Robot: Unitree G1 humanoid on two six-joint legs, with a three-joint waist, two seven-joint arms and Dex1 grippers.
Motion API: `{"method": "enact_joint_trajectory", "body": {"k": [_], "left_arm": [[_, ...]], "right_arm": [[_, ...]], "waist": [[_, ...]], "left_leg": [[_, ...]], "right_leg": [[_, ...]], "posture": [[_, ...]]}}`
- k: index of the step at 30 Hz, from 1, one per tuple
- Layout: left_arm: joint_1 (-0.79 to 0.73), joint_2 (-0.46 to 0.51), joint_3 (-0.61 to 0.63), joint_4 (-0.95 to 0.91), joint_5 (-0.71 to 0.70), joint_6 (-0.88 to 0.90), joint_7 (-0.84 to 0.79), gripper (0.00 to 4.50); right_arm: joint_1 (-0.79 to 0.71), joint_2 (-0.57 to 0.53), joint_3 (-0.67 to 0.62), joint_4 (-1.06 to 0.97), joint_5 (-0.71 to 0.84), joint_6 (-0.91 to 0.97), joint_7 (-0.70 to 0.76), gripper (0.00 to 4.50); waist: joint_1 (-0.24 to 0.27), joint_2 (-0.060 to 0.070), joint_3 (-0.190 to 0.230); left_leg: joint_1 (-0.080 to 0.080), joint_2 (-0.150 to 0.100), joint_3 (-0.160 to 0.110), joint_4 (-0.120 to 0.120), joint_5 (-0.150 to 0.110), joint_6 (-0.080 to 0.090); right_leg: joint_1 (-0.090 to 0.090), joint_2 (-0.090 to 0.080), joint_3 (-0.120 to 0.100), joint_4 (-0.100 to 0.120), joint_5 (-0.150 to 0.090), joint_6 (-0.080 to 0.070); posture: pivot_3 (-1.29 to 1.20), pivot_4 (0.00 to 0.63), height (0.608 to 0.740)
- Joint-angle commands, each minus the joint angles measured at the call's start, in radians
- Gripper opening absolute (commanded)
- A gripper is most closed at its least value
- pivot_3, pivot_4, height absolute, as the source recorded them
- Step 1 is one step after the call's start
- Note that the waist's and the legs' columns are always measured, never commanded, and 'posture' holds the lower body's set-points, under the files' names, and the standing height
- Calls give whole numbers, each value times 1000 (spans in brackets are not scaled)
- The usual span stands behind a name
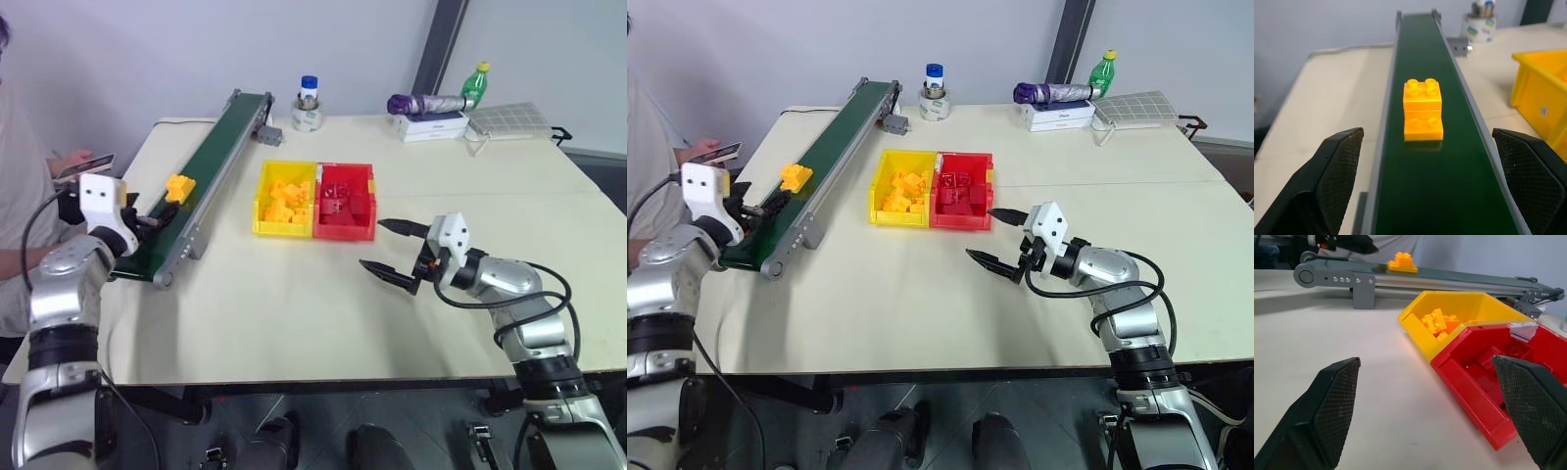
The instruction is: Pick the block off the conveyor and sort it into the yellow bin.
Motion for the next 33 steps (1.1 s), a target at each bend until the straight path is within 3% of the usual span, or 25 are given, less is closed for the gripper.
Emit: {"method": "enact_joint_trajectory", "body": {"k": [1, 10, 12, 17, 21, 25, 28, 33], "left_arm": [[-62, 14, -15, 81, 29, -67, -34, 4452], [-87, 8, -42, 149, 48, -104, -82, 4452], [-81, 9, -40, 151, 53, -92, -68, 3691], [-72, -3, -20, 117, 39, -93, -50, 1271], [-78, -34, -4, -1, -11, -56, -52, 1328], [-135, -142, -63, -179, -36, 2, -12, 1328], [-231, -292, -138, -106, 34, -36, 85, 1328], [-403, -405, -188, 204, 142, -180, 207, 1328]], "right_arm": [[8, -7, -26, -48, 10, -6, -11, 4500], [13, -10, -30, -53, 4, -13, -31, 4500], [14, -11, -31, -52, 3, -16, -33, 4500], [11, -10, -36, -50, 6, -18, -43, 4500], [10, -14, -37, -47, 4, -23, -46, 4500], [8, -13, -35, -39, 2, -30, -48, 4500], [-1, -8, -28, -25, -3, -39, -47, 4500], [-2, -8, -28, -31, -10, -44, -60, 4500]], "waist": [[0, 0, 0], [0, 0, 0], [0, 0, 0], [0, 0, 0], [3, 0, 0], [9, 0, 0], [25, -1, 0], [15, -1, 0]], "left_leg": [[0, 0, 0, 0, 0, 0], [0, 0, 0, 0, 0, 0], [0, 0, 0, 1, 0, 0], [0, 0, 0, 2, 0, 0], [0, 0, 0, 3, 0, 0], [-2, 0, -1, 6, 0, 0], [-1, -1, -2, 8, 0, 0], [0, -1, -1, 8, 0, 0]], "right_leg": [[0, 0, 0, 0, 0, 0], [0, 0, 0, 0, 0, 0], [0, 0, 0, 0, 0, 0], [0, 0, 0, 1, 0, 1], [1, 0, -1, 1, 0, 1], [2, 0, -2, 1, 0, 1], [7, 0, -2, 1, 1, 2], [8, 0, -2, 1, 2, 4]], "posture": [[0, 150, 740], [0, 150, 740], [0, 150, 740], [0, 150, 740], [0, 150, 740], [0, 150, 740], [0, 150, 740], [0, 150, 740]]}}
